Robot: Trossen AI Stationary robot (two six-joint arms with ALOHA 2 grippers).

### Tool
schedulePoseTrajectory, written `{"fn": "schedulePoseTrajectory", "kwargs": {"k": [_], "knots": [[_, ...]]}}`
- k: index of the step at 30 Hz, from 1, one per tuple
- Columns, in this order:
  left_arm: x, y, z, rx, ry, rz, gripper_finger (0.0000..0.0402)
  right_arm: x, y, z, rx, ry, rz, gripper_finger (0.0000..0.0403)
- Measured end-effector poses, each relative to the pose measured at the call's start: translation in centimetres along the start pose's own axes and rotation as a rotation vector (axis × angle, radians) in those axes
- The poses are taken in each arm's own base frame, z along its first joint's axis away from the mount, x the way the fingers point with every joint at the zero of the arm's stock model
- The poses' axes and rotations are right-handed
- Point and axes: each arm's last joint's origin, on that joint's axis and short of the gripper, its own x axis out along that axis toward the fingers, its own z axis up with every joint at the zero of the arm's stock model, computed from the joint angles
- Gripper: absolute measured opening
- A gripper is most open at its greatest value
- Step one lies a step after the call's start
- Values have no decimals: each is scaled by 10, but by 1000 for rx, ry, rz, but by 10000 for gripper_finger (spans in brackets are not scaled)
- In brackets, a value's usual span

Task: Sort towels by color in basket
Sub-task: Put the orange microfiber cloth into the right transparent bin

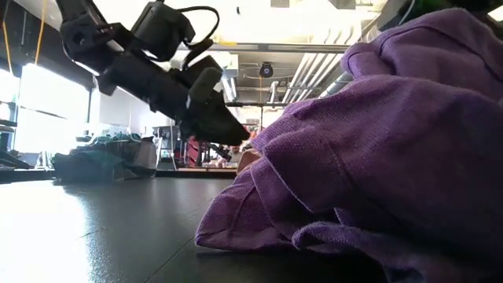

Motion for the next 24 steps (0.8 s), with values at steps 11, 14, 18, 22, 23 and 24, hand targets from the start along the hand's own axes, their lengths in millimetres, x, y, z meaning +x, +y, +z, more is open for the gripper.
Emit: {"fn": "schedulePoseTrajectory", "kwargs": {"k": [11, 14, 18, 22, 23, 24], "knots": [[28, -6, -4, 14, 28, -85, 170, 17, -9, -3, 131, 58, -112, 153], [37, -6, -7, 16, 47, -76, 170, 29, -9, 2, 118, 33, -108, 113], [45, -4, -12, 17, 67, -63, 170, 44, -9, 10, 105, 7, -62, 57], [51, 1, -14, 12, 74, -46, 170, 45, -4, 25, 63, -124, 6, 9], [52, 3, -14, 10, 75, -41, 170, 44, -3, 29, 51, -160, 21, 6], [53, 5, -14, 9, 83, -34, 170, 43, -2, 33, 47, -205, 42, 6]]}}
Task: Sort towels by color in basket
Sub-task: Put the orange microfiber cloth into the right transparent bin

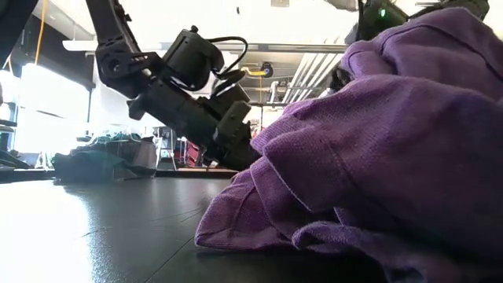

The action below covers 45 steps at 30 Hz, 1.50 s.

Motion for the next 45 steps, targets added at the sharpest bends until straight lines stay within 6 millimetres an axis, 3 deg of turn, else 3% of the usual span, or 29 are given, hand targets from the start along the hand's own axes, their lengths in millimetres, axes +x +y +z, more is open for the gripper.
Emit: {"fn": "schedulePoseTrajectory", "kwargs": {"k": [5, 8, 14, 23, 27, 31, 34, 39, 45], "knots": [[1, 5, 0, -23, 6, 13, 170, 0, 8, 21, 6, -191, 150, 14], [0, 4, 1, -26, 6, -4, 170, 5, 9, 23, 12, -221, 191, 9], [-9, -2, 13, -32, 8, -73, 170, 30, 6, 17, 44, -206, 160, 5], [-49, -15, 49, -7, -55, -118, 170, 61, 3, -2, 142, -118, 147, 5], [-49, -17, 55, 39, -125, -126, 170, 64, 5, -2, 146, -137, 168, 5], [-36, -9, 45, 46, -115, -23, 170, 63, 9, 0, 145, -160, 194, 9], [-25, 1, 33, 33, -70, 40, 170, 59, 11, 2, 151, -157, 264, 35], [-11, 16, 17, -12, -6, 103, 170, 47, 11, 11, 153, -169, 361, 116], [-2, 25, 3, -32, 58, 137, 170, 26, 11, 24, 31, -228, 510, 205]]}}
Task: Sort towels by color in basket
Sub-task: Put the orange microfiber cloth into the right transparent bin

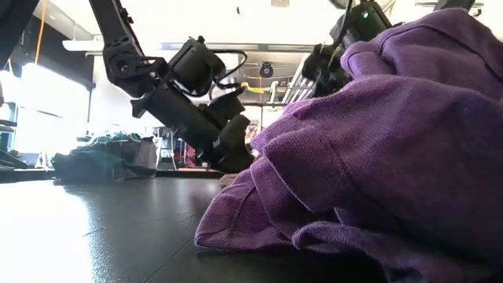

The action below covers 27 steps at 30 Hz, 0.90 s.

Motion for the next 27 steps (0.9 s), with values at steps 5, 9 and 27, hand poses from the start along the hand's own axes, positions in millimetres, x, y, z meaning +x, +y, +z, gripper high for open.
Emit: {"fn": "schedulePoseTrajectory", "kwargs": {"k": [5, 9, 27], "knots": [[3, 0, -4, -2, 16, 4, 170, -2, -4, 5, -184, -48, -158, 240], [2, -1, -5, 1, 18, -8, 170, 5, -18, 2, -180, -13, -236, 267], [-27, -30, 17, 126, -70, -147, 170, 56, -39, -23, -127, 148, -70, 154]]}}
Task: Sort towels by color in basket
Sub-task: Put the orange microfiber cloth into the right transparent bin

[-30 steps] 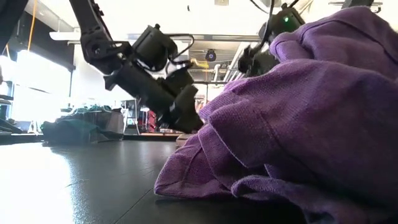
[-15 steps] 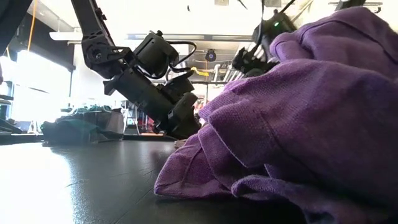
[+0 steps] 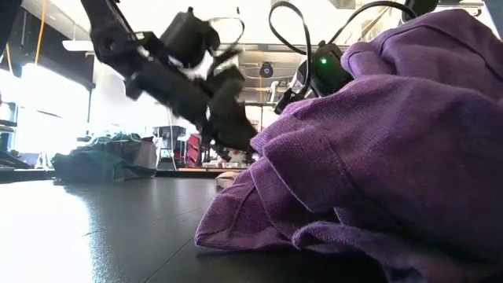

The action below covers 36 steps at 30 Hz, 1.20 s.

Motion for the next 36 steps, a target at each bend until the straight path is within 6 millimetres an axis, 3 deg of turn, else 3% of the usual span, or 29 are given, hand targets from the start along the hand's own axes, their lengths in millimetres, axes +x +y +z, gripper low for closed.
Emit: {"fn": "schedulePoseTrajectory", "kwargs": {"k": [3, 5, 9, 12, 18, 24, 30, 36], "knots": [[-12, -21, 7, 202, -32, -75, 170, -2, -1, 1, 60, 4, -45, 61], [-19, -40, 5, 397, -50, -134, 170, -4, -5, 2, 102, -5, -59, 21], [-24, -65, -7, 700, -52, -87, 170, -8, -24, 3, 287, -23, -69, 35], [-22, -72, -12, 781, -70, -5, 170, -10, -36, 2, 441, -33, -71, 33], [-6, -64, -20, 767, -86, 122, 170, -13, -48, 1, 564, -29, 1, 10], [6, -46, -26, 665, -62, 309, 170, -13, -45, 1, 553, -20, 44, 34], [12, -25, -22, 490, -59, 327, 158, -10, -32, 2, 464, -8, 89, 37], [19, -2, -23, 308, 3, 178, 94, -8, -19, 2, 329, -4, 103, 40]]}}
